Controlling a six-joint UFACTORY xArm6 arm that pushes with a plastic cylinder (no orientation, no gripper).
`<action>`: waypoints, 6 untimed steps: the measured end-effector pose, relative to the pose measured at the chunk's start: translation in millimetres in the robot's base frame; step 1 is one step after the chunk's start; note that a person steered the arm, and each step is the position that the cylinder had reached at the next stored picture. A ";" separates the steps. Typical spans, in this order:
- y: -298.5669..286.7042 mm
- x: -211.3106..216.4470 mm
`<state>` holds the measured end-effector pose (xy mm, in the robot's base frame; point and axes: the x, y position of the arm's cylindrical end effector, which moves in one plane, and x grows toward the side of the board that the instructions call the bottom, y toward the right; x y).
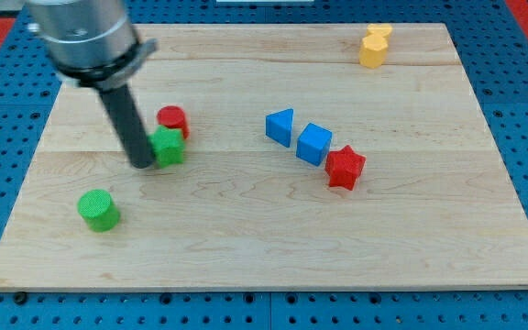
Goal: Place the green star towards the center of the board
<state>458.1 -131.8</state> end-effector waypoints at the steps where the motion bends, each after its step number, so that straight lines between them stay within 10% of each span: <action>1: 57.8 -4.8; 6: 21.6 -28.0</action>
